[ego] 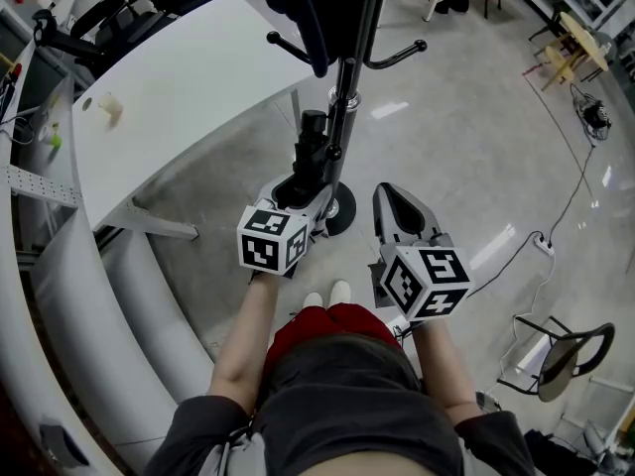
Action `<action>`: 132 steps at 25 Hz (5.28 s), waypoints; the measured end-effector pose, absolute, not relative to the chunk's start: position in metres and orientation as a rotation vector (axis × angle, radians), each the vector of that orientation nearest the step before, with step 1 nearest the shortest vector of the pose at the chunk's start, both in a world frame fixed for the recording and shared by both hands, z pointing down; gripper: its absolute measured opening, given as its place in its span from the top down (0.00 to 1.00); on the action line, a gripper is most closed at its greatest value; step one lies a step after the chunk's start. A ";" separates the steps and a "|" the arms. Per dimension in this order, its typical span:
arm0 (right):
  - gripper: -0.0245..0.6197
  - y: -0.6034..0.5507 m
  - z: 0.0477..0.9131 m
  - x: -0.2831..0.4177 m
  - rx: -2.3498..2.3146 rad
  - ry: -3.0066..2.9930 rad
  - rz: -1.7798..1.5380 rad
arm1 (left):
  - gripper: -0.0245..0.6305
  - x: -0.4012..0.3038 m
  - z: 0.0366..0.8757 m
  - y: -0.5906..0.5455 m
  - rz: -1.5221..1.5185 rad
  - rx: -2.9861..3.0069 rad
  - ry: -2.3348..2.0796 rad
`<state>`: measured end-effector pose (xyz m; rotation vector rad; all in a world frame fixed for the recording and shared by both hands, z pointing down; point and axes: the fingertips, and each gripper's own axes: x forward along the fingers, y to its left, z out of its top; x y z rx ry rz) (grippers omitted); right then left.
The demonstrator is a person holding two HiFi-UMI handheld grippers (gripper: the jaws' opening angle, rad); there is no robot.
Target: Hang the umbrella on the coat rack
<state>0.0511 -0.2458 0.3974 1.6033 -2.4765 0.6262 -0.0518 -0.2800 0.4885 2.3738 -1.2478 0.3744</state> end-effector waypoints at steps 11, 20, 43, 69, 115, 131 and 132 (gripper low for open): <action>0.93 -0.245 0.414 0.049 1.589 -2.444 0.685 | 0.59 -0.037 0.512 -0.282 0.498 2.420 -1.208; 0.93 -0.245 0.429 0.045 1.567 -2.410 0.709 | 0.59 -0.031 0.525 -0.291 0.572 2.436 -1.202; 0.93 -0.239 0.454 0.041 1.527 -2.354 0.751 | 0.59 -0.016 0.542 -0.324 0.653 2.457 -1.173; 0.93 -0.235 0.467 0.026 1.491 -2.328 0.744 | 0.54 -0.029 0.519 -0.329 0.561 2.423 -1.197; 0.93 -0.170 0.394 0.009 1.584 -2.487 0.578 | 0.94 -0.098 0.384 -0.169 0.121 2.532 -1.356; 0.93 -0.137 0.358 0.012 1.611 -2.597 0.430 | 0.94 -0.093 0.356 -0.134 0.075 2.588 -1.323; 0.93 -0.134 0.355 0.012 1.610 -2.609 0.417 | 0.94 -0.093 0.356 -0.131 0.076 2.586 -1.322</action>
